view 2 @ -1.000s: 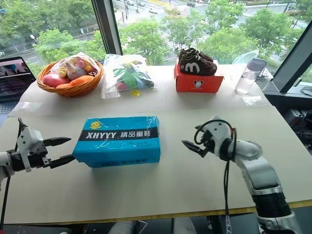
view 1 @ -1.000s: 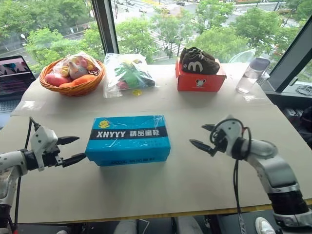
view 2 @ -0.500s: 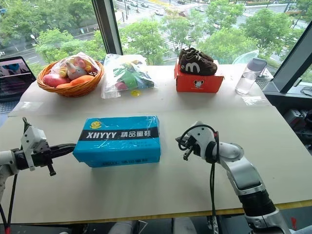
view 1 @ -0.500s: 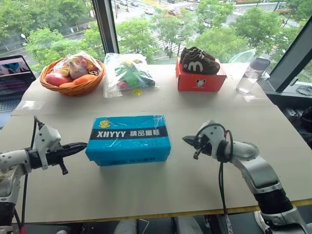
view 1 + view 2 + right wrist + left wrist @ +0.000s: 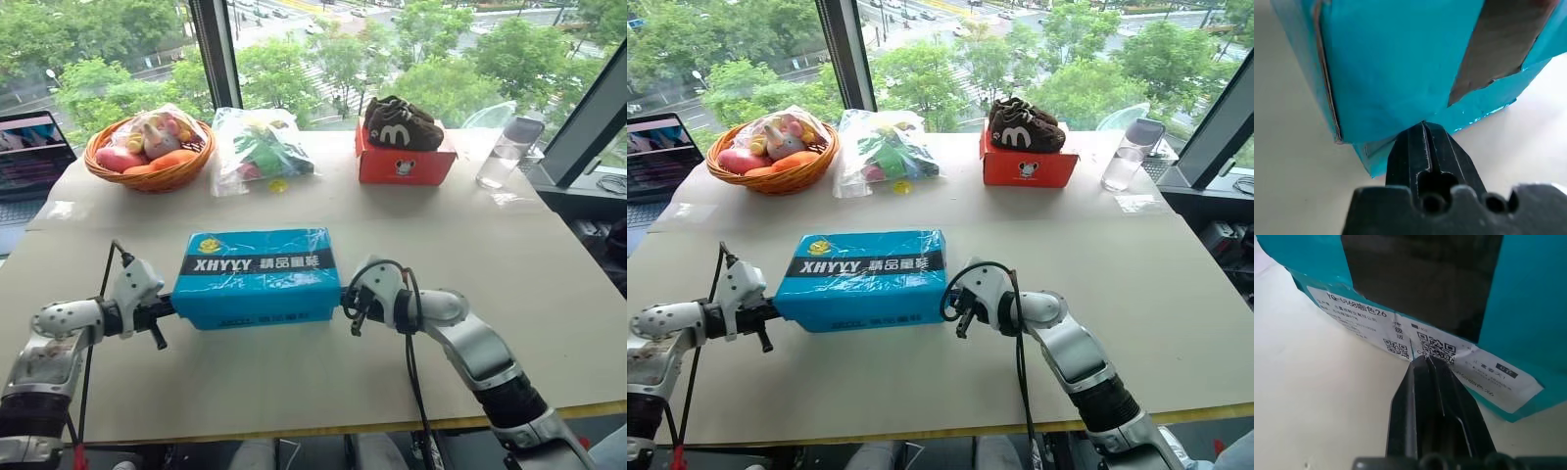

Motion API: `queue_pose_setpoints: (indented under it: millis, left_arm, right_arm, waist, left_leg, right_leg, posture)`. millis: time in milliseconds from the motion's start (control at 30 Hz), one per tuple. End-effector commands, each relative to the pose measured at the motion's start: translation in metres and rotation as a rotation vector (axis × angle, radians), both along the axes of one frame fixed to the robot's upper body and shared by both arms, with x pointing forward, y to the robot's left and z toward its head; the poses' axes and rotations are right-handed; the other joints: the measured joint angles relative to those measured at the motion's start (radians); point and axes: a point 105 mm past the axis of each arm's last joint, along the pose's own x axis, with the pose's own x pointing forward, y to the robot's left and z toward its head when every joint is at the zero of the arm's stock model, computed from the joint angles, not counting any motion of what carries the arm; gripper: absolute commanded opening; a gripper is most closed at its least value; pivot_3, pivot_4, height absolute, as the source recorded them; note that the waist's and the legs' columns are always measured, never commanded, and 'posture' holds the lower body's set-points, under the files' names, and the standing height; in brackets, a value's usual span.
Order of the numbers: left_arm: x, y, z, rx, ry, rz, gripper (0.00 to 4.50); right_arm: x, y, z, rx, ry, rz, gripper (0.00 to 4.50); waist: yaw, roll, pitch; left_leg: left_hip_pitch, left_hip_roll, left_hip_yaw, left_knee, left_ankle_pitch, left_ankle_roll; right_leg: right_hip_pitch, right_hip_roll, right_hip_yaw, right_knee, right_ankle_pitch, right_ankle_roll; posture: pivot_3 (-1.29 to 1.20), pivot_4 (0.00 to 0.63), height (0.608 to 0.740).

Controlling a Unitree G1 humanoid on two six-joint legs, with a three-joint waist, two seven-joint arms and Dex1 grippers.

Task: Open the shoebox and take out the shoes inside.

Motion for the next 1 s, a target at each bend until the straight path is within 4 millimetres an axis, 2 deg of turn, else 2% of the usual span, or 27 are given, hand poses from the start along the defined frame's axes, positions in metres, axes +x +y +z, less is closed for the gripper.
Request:
queue_pose_setpoints:
  millis: [33,167,400,600,833,1000]
  left_arm:
    - [0.008,-0.031,0.007,-0.010,-0.056,-0.116,0.00]
    - [0.017,-0.037,0.008,-0.018,-0.069,-0.119,0.00]
    - [0.027,-0.051,0.008,-0.025,-0.081,-0.169,0.00]
    - [0.022,-0.057,0.006,-0.020,-0.062,-0.220,0.00]
    - [0.001,-0.043,0.014,-0.012,-0.064,-0.182,0.00]
    - [-0.009,-0.024,0.025,-0.045,-0.102,-0.070,0.00]
  right_arm:
    - [0.003,0.006,0.019,0.031,-0.062,0.024,0.03]
    - [0.003,-0.003,0.020,0.024,-0.059,0.009,0.03]
    - [-0.010,-0.019,0.017,-0.010,-0.039,-0.001,0.03]
    - [-0.009,-0.028,0.016,-0.016,-0.039,-0.059,0.03]
    - [0.002,-0.056,0.023,-0.022,-0.067,-0.189,0.03]
    - [-0.002,-0.069,0.023,-0.029,-0.056,-0.210,0.03]
  waist:
    - [0.003,0.000,0.000]
    - [0.007,0.000,0.000]
    - [0.011,0.000,0.000]
    - [0.010,0.000,0.000]
    - [0.006,0.000,0.000]
    - [-0.003,0.000,0.000]
  left_leg:
    - [0.000,0.000,0.000,0.000,0.000,0.000]
    - [0.000,0.000,0.000,0.001,0.000,0.000]
    - [0.000,-0.001,0.000,0.001,0.000,0.000]
    - [0.000,0.000,0.000,0.002,0.000,0.000]
    - [-0.001,-0.001,0.000,0.002,0.000,0.000]
    - [0.000,0.000,0.000,0.002,0.000,0.000]
  right_leg:
    - [0.000,0.000,0.000,0.001,0.000,0.000]
    - [0.000,0.000,0.000,0.001,0.000,0.000]
    - [0.000,0.000,0.001,0.001,0.000,0.000]
    - [0.000,0.000,0.001,0.001,0.000,0.000]
    - [0.000,0.000,0.001,0.001,0.000,0.000]
    - [0.000,0.000,0.001,0.002,0.000,0.000]
  posture:
    - [0.00,0.150,0.740]
    - [0.00,0.150,0.740]
    - [0.00,0.150,0.740]
    - [0.00,0.150,0.740]
    - [0.00,0.150,0.740]
    - [0.00,0.150,0.740]
